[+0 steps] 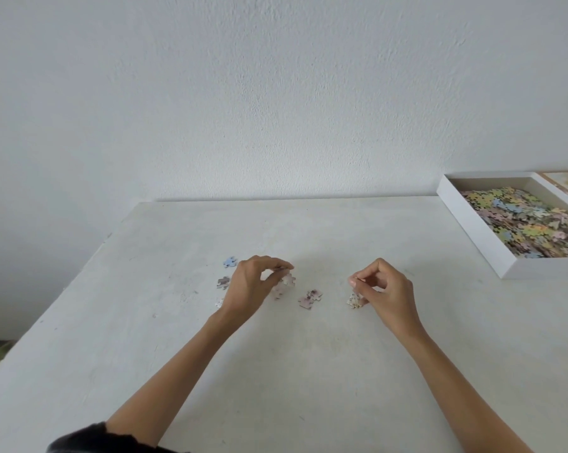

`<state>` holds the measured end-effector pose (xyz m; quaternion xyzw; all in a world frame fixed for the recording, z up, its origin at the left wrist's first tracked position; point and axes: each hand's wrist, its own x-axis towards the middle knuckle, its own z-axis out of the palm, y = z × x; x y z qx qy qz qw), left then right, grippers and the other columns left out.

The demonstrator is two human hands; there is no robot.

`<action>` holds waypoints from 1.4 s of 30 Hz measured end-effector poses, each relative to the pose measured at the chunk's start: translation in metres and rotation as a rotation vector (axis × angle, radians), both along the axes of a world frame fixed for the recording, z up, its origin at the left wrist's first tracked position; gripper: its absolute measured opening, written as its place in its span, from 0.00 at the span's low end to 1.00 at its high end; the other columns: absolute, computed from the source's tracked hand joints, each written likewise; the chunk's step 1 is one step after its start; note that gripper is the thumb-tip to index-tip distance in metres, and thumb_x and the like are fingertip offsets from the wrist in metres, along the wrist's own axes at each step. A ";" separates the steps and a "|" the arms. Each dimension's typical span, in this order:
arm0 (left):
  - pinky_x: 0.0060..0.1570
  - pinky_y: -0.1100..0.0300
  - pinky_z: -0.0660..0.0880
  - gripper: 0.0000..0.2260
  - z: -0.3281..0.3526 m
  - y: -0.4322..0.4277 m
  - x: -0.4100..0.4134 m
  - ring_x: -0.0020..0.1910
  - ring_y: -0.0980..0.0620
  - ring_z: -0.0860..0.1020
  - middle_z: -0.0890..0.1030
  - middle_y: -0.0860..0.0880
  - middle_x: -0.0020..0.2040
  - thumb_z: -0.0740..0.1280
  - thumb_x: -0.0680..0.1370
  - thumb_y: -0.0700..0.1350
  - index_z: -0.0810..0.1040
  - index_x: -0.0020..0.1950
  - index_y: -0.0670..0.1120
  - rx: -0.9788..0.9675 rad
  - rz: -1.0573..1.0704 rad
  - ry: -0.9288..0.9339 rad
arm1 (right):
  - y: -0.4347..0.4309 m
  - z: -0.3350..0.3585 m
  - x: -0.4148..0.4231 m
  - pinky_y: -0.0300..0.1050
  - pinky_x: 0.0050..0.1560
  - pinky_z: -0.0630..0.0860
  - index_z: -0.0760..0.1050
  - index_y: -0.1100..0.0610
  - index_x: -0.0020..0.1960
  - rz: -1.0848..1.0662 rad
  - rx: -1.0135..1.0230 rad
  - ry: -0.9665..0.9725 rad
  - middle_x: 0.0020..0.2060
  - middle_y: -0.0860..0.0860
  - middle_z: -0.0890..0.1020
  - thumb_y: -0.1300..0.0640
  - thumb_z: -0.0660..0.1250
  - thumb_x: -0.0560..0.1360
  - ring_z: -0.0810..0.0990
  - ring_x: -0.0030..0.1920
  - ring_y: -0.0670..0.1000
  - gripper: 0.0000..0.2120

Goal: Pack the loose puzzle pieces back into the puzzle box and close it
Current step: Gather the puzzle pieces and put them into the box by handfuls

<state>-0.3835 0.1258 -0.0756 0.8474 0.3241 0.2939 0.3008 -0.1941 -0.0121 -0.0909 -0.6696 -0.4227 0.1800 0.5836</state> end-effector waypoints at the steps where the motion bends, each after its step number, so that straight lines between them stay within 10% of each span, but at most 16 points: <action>1: 0.46 0.71 0.71 0.07 0.001 0.000 0.000 0.46 0.61 0.78 0.82 0.55 0.43 0.66 0.76 0.40 0.82 0.48 0.49 -0.004 0.000 -0.026 | 0.000 0.001 -0.001 0.43 0.30 0.79 0.74 0.62 0.41 0.013 -0.005 0.036 0.36 0.55 0.81 0.67 0.69 0.70 0.80 0.31 0.48 0.05; 7: 0.30 0.65 0.62 0.10 0.009 -0.004 -0.012 0.30 0.56 0.67 0.69 0.49 0.30 0.55 0.79 0.37 0.72 0.44 0.48 -0.019 0.003 0.034 | 0.000 0.003 0.000 0.35 0.30 0.73 0.73 0.52 0.56 0.108 -0.063 0.106 0.39 0.53 0.77 0.69 0.56 0.77 0.75 0.31 0.44 0.16; 13: 0.29 0.65 0.61 0.19 0.000 -0.005 -0.024 0.32 0.58 0.67 0.65 0.56 0.30 0.61 0.72 0.63 0.75 0.57 0.54 0.271 0.025 0.360 | -0.008 0.013 0.007 0.29 0.36 0.65 0.78 0.46 0.50 0.129 -0.264 -0.269 0.34 0.48 0.64 0.56 0.65 0.75 0.67 0.32 0.42 0.07; 17: 0.30 0.66 0.61 0.22 -0.002 -0.002 -0.026 0.31 0.61 0.65 0.65 0.56 0.29 0.67 0.71 0.61 0.74 0.63 0.55 0.273 0.030 0.397 | -0.014 0.011 0.016 0.32 0.38 0.64 0.79 0.47 0.55 0.220 -0.422 -0.365 0.35 0.47 0.63 0.51 0.75 0.63 0.66 0.36 0.43 0.20; 22: 0.32 0.66 0.63 0.15 -0.004 0.002 -0.028 0.32 0.62 0.67 0.68 0.56 0.30 0.68 0.72 0.58 0.78 0.57 0.57 0.194 0.006 0.370 | -0.010 0.007 0.015 0.30 0.34 0.64 0.83 0.55 0.45 0.173 -0.306 -0.375 0.32 0.47 0.64 0.57 0.77 0.62 0.69 0.33 0.41 0.12; 33: 0.31 0.69 0.61 0.10 0.002 0.010 -0.025 0.33 0.61 0.68 0.69 0.56 0.31 0.70 0.70 0.56 0.80 0.48 0.53 0.124 -0.038 0.366 | -0.013 0.002 0.019 0.37 0.34 0.60 0.65 0.47 0.39 0.345 -0.365 -0.438 0.30 0.45 0.64 0.55 0.66 0.74 0.62 0.30 0.44 0.11; 42: 0.29 0.66 0.58 0.11 0.001 0.017 -0.028 0.27 0.57 0.64 0.69 0.57 0.23 0.73 0.68 0.55 0.81 0.49 0.57 -0.107 -0.107 0.310 | -0.003 0.007 -0.003 0.34 0.23 0.59 0.77 0.56 0.55 0.270 -0.085 0.264 0.29 0.51 0.76 0.61 0.57 0.79 0.62 0.22 0.45 0.11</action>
